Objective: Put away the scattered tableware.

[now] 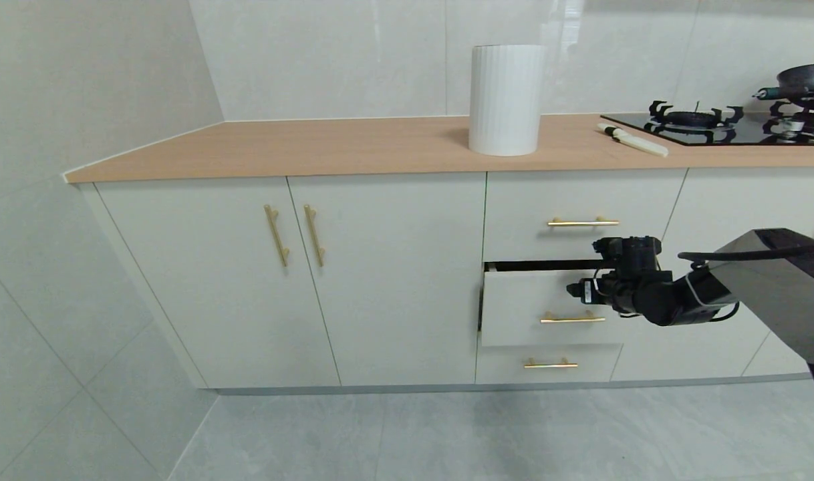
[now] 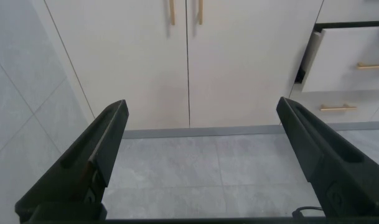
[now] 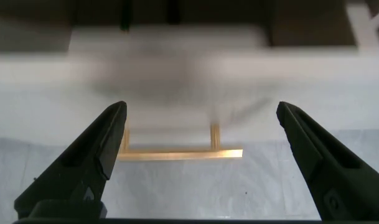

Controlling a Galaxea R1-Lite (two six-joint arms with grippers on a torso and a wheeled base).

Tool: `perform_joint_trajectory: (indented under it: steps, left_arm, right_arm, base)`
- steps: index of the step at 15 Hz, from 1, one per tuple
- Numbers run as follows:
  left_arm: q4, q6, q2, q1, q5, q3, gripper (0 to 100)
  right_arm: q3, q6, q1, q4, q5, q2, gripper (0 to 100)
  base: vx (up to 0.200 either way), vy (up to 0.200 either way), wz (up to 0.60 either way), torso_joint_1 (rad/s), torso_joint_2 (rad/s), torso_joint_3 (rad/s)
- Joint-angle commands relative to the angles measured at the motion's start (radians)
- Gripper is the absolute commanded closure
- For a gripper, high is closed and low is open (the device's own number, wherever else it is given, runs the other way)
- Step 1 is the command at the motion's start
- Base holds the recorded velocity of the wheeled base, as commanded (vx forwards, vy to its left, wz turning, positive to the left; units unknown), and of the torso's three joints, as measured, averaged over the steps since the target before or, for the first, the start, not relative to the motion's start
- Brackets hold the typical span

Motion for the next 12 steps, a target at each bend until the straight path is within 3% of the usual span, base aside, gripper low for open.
perform_joint_trajectory:
  steps: [1,6,12]
  left_arm:
    - [0.001,0.0,0.0,0.0,-0.001,0.0,0]
    - [0.001,0.0,0.0,0.0,-0.001,0.0,0]
    - [0.001,0.0,0.0,0.0,-0.001,0.0,0]
  right_arm:
    - [0.0,0.002,0.007,-0.004,-0.002,0.019,0]
    - [-0.07,0.045,0.02,-0.126,-0.077,0.108,0]
    - [-0.136,0.094,0.02,-0.146,-0.097,0.142,0]
  base:
    - [0.0,0.0,0.0,0.0,0.0,0.0]
    - [0.0,0.0,0.0,0.0,0.0,0.0]
    - [0.0,0.0,0.0,0.0,0.0,0.0]
